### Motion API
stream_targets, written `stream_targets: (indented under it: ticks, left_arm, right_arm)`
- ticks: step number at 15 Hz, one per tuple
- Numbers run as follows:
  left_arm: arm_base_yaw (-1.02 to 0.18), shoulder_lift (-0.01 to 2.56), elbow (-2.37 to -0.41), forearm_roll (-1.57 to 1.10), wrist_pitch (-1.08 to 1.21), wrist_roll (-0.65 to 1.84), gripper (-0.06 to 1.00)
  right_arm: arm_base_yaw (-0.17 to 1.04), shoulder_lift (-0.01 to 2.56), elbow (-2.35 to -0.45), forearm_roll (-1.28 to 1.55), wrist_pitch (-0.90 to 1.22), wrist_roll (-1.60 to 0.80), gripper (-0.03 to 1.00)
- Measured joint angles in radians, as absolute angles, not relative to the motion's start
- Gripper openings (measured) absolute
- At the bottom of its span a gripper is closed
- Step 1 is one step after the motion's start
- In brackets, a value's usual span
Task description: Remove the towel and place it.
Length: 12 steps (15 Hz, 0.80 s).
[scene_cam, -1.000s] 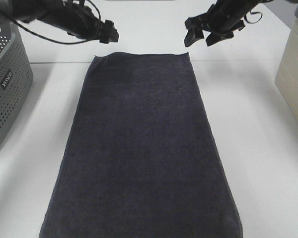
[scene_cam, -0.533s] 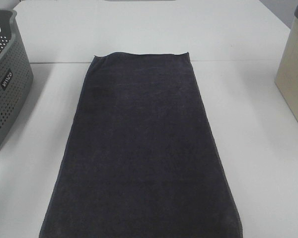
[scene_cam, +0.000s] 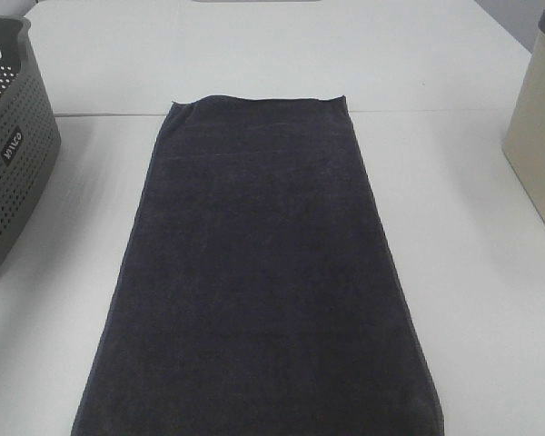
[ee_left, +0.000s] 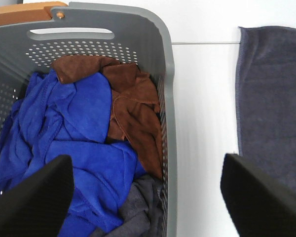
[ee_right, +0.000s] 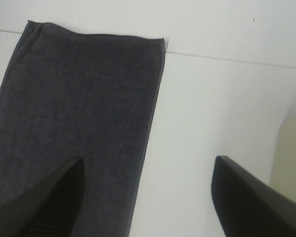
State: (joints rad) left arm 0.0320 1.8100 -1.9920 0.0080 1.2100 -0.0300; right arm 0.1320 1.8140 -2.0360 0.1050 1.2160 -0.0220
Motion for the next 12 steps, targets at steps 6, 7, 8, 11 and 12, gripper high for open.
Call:
stream_targets:
  ticks: [6,7,8,11,12]
  left_arm:
    - [0.035,1.339,-1.423,0.000,1.127,-0.040,0.75]
    - [0.035,1.146,-1.232,0.000,1.099,-0.042,0.75]
    - [0.035,1.057,-1.158,0.000,1.095,-0.042,0.75]
    - [0.035,0.786,-0.975,0.049,1.074,-0.042,0.75]
    - [0.035,0.704,-0.924,0.074,1.072,-0.042,0.75]
  right_arm:
    - [0.132,1.309,-1.477,0.105,1.217,-0.020,0.70]
    - [0.132,1.123,-1.293,0.105,1.217,-0.020,0.70]
    - [0.132,1.036,-1.205,0.105,1.217,-0.020,0.70]
    - [0.132,0.722,-0.915,0.105,1.218,-0.020,0.70]
    - [0.132,0.676,-0.878,0.105,1.219,-0.020,0.70]
